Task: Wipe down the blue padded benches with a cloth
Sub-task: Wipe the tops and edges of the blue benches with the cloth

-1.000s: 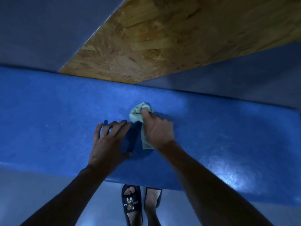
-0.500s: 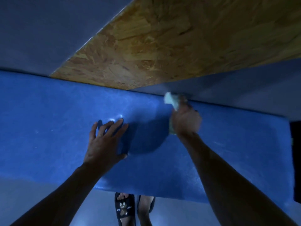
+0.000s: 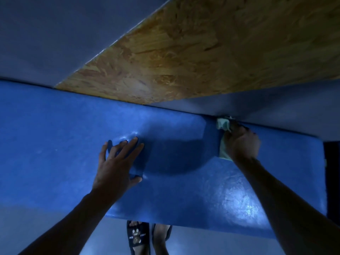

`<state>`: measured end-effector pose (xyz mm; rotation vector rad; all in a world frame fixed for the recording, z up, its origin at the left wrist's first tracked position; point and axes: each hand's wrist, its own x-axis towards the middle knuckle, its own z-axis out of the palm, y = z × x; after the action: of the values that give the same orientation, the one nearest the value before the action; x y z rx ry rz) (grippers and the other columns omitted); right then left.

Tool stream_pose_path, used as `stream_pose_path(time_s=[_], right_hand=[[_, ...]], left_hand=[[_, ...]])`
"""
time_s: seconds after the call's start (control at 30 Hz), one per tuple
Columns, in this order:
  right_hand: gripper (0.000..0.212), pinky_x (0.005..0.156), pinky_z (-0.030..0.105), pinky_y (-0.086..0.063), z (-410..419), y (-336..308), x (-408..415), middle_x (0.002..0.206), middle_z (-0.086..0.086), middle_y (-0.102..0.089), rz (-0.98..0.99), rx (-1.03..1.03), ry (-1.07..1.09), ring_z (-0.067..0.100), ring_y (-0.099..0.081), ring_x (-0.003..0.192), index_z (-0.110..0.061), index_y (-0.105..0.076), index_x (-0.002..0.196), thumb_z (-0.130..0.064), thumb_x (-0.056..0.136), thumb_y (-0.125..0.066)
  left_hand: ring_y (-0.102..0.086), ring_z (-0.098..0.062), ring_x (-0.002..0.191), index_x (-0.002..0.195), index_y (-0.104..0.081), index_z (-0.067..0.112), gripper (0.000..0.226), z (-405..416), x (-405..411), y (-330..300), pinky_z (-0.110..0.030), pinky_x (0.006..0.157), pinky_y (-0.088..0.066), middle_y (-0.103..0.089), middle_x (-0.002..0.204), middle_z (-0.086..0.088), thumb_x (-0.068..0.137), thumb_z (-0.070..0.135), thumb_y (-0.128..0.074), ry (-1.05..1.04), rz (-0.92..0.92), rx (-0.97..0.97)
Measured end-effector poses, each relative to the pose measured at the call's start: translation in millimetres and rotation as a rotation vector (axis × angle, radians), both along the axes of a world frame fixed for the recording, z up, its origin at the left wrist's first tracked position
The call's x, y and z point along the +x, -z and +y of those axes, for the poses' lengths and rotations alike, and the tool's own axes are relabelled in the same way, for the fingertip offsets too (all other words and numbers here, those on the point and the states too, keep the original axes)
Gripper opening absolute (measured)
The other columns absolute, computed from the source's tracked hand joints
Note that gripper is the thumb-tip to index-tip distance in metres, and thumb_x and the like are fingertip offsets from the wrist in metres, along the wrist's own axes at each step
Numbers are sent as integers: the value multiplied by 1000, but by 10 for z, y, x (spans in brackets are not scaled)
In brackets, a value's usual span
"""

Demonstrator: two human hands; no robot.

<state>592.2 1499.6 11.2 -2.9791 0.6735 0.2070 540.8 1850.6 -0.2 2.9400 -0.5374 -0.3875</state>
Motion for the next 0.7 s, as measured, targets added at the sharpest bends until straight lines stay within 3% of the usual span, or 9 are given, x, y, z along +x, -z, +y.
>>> stream_pose_path(time_s=[0.17,0.23,0.3,0.4,0.47,0.57,0.63,0.7], right_hand=[[20,65,38,-50,728,188,189,80,24,-68,-129,144,56,42,-66,72,-5,-70,95,-20,85,-62],[16,57,31,-44,909,186,233,74,17,-68,-165,136,-67,38,-65,64,-11,-69,93,-21,84,-60],[19,58,29,-36,975,166,248,78,12,-68,-79,122,-238,35,-65,68,-15,-64,102,-25,87,-57],[27,51,27,-38,724,173,210,63,9,-64,-72,-14,-351,31,-61,50,-22,-65,104,-34,81,-56],[32,50,32,-47,376,170,89,61,12,-65,-105,-75,-288,33,-61,47,-21,-67,102,-36,79,-50],[40,66,44,-52,-65,127,-141,82,22,-69,-85,8,-98,43,-65,70,-22,-61,121,-37,87,-47],[41,70,45,-50,-91,177,-202,88,24,-68,-92,-9,-36,45,-65,77,-21,-57,128,-34,90,-52],[39,65,43,-50,172,185,-131,82,23,-68,-120,26,-15,44,-64,71,-18,-59,126,-28,88,-53]], left_hand=[[-45,-26,127,143,-50,24,111,7,3,12,-62,111,-29,-44,153,3,45,57,-90,11,31,24],[-44,-26,129,144,-49,25,110,5,-2,18,-62,111,-28,-42,153,4,47,56,-90,7,36,21],[-42,-25,130,144,-48,26,110,3,-8,13,-62,111,-28,-43,153,5,47,56,-90,2,34,13],[-41,-24,131,144,-47,26,110,-7,-10,9,-60,112,-26,-42,154,6,48,55,-91,5,35,23],[-39,-23,131,145,-47,26,110,-11,-16,-2,-59,113,-24,-42,154,6,48,55,-90,-2,44,32],[-38,-22,131,144,-49,26,110,-19,-9,-12,-60,112,-27,-43,153,6,46,56,-90,-8,51,46],[-41,-23,130,143,-50,26,110,-9,-11,-3,-60,111,-27,-44,153,5,45,56,-90,-11,57,38],[-43,-24,129,143,-50,25,110,5,-16,13,-60,111,-28,-43,153,5,45,56,-90,-10,40,14]])
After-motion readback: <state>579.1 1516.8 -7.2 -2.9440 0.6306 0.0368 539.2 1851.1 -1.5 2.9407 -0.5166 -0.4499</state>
